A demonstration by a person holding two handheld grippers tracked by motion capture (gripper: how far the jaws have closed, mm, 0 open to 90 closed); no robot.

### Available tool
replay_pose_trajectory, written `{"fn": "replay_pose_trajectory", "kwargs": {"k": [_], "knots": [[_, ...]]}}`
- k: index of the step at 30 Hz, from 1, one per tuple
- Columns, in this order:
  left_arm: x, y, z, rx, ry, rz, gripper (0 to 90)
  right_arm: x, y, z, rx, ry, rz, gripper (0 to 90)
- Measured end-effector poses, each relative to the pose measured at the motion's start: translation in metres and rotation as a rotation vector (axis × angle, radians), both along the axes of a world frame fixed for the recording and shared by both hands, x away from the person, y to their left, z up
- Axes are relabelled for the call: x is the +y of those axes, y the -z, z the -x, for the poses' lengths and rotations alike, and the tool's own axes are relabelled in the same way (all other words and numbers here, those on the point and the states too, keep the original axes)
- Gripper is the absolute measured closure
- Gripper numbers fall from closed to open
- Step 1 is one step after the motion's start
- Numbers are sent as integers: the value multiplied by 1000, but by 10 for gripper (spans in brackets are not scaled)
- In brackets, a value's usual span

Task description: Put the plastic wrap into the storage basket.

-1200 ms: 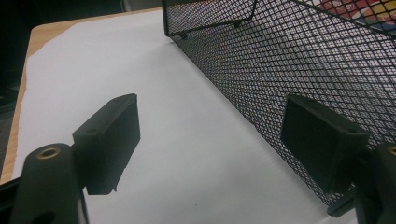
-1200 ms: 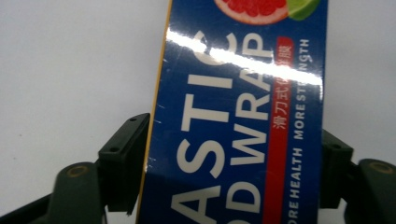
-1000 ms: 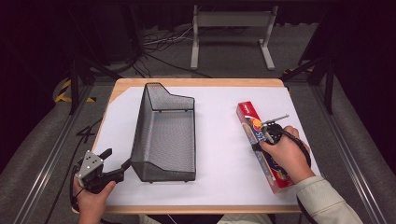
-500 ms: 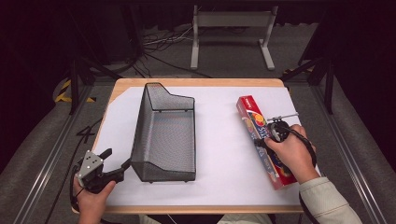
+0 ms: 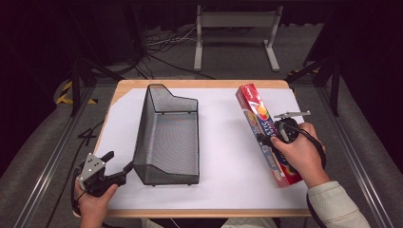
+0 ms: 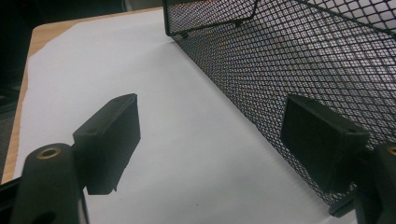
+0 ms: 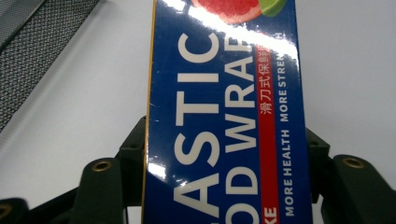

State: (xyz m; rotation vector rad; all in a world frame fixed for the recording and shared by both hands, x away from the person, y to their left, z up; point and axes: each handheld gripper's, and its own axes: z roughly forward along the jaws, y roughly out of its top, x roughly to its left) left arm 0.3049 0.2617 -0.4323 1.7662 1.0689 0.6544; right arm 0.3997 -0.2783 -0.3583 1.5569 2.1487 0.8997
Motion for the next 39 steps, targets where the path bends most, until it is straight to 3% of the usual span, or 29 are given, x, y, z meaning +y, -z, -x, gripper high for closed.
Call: {"fn": "replay_pose_trajectory", "kwargs": {"k": [14, 20, 25, 39], "knots": [[0, 0, 0, 3, -3, -5, 209, 18, -28, 6, -6, 0, -15, 396], [2, 0, 2, 3, -9, -2, 209, 36, -42, 5, -1, -21, -25, 395], [2, 0, 2, -1, -9, 0, 209, 65, -53, 4, -4, -49, -34, 395], [0, 0, -1, -4, 2, 1, 210, 113, -65, 1, -8, -88, -28, 394]]}}
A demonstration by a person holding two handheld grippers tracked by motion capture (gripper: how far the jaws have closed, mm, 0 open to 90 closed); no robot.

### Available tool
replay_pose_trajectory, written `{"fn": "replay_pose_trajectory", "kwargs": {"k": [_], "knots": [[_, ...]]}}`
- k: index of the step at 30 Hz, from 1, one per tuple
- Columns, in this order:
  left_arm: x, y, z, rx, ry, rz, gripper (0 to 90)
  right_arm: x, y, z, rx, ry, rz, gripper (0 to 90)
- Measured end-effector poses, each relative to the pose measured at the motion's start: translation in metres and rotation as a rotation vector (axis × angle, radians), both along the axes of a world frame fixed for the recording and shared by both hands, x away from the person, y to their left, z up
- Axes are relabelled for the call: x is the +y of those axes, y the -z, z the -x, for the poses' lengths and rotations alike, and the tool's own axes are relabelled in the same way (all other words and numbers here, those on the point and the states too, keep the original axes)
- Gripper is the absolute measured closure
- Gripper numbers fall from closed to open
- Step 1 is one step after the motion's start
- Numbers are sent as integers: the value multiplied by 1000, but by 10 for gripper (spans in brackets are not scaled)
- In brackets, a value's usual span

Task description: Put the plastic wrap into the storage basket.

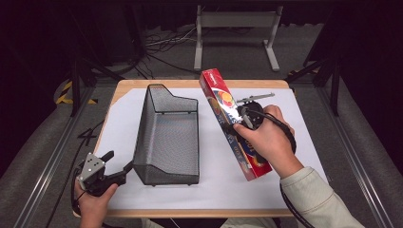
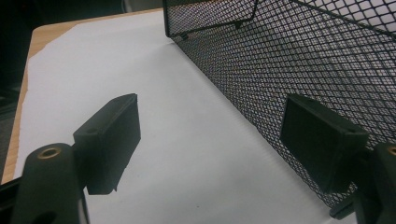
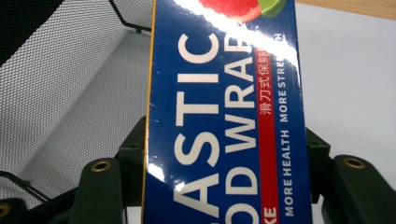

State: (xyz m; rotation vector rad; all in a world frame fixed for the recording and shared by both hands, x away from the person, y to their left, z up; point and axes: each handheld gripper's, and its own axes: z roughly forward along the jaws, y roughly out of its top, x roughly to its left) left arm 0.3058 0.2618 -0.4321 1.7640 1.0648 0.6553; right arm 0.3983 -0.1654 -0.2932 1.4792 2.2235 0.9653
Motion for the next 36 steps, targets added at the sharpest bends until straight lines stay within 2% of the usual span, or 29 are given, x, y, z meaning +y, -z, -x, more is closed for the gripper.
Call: {"fn": "replay_pose_trajectory", "kwargs": {"k": [5, 16, 26, 36], "knots": [[0, 0, 0, 0, -1, -3, 211, 11, -1, -1, -7, -6, 17, 395], [1, 0, 1, 1, -1, -1, 211, 39, -4, -2, -9, -38, 14, 394], [1, 0, 3, -2, -8, 3, 212, 63, -6, -7, 17, -57, -8, 394], [2, 0, 7, -4, -14, -13, 212, 92, -3, -10, 41, -92, -12, 394]]}}
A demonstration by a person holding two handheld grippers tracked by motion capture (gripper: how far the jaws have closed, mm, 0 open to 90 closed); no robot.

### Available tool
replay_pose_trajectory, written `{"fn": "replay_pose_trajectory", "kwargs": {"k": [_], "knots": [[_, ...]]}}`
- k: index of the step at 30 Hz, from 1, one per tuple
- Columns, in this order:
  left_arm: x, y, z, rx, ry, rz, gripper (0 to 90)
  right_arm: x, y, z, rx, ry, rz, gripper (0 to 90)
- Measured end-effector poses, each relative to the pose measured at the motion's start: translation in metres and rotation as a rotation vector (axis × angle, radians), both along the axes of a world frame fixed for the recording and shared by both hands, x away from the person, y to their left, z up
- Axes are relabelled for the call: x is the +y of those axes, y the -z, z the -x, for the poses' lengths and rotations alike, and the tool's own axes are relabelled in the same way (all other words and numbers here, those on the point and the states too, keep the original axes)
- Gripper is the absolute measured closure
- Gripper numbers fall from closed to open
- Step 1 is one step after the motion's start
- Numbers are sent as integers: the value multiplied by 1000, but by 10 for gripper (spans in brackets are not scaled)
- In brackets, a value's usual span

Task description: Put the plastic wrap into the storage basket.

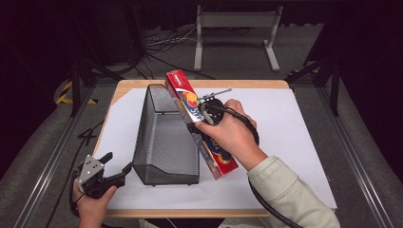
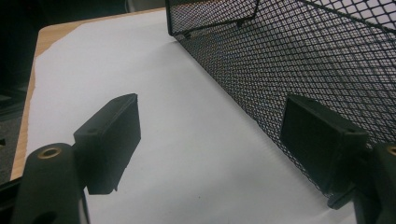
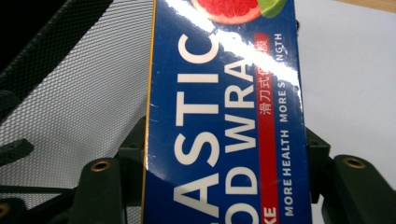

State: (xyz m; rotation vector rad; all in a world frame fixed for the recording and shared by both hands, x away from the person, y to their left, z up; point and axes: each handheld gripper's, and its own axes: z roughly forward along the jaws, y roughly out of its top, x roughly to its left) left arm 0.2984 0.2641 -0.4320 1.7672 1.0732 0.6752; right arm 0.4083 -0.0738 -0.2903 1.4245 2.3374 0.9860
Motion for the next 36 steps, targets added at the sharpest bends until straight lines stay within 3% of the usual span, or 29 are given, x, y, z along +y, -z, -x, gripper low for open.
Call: {"fn": "replay_pose_trajectory", "kwargs": {"k": [4, 10, 19, 28, 36], "knots": [[1, 0, 1, -2, -4, 3, 212, 9, -1, -1, 2, -11, -13, 394], [1, 0, 1, -2, -2, 3, 212, 21, 4, -3, 52, -15, -35, 394], [-1, 0, -1, -3, 7, 2, 212, 34, 20, -8, 135, 39, -108, 393], [-2, 0, -2, -3, 10, 5, 212, 43, 33, -13, 182, 70, -101, 392], [0, 0, -1, -3, 7, 2, 212, 57, 44, -15, 203, 59, -48, 390]]}}
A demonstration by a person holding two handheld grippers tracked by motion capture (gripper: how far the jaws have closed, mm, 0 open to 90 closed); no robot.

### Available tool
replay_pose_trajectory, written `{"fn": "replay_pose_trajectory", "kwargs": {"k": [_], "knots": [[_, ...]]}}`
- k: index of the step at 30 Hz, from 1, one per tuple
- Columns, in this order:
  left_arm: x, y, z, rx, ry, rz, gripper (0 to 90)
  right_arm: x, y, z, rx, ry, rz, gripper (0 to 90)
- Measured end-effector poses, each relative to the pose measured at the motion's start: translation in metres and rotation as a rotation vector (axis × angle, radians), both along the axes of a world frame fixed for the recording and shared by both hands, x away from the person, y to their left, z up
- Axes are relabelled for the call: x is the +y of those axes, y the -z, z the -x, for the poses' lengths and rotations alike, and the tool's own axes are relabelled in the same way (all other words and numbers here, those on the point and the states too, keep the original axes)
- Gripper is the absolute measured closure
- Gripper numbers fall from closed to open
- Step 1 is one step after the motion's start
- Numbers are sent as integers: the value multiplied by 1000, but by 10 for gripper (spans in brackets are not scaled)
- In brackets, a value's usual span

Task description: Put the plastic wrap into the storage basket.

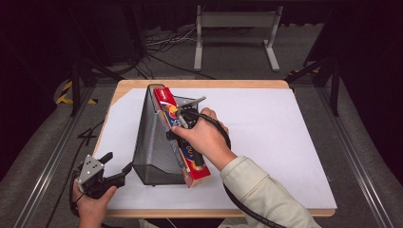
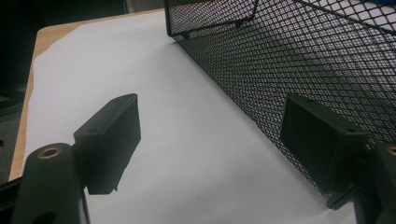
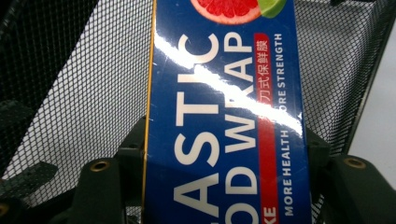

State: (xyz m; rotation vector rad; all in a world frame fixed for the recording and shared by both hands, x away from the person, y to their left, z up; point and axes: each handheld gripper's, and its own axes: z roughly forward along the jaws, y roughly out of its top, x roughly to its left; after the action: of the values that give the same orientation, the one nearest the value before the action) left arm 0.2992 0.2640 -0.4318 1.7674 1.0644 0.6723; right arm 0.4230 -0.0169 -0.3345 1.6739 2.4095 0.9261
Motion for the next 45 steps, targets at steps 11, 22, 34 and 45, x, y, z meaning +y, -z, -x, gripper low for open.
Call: {"fn": "replay_pose_trajectory", "kwargs": {"k": [11, 22, 34, 45], "knots": [[-1, 0, 0, -1, 4, 4, 212, 8, 7, -6, 62, -27, 65, 387], [0, 0, 1, 0, 6, 3, 211, 14, 10, -15, 97, -39, 122, 380], [3, 0, 5, -2, -4, 1, 211, 16, 15, -21, 145, -38, 153, 369], [1, 0, 4, -1, -2, 1, 212, 14, 9, -21, 102, -53, 120, 280]]}}
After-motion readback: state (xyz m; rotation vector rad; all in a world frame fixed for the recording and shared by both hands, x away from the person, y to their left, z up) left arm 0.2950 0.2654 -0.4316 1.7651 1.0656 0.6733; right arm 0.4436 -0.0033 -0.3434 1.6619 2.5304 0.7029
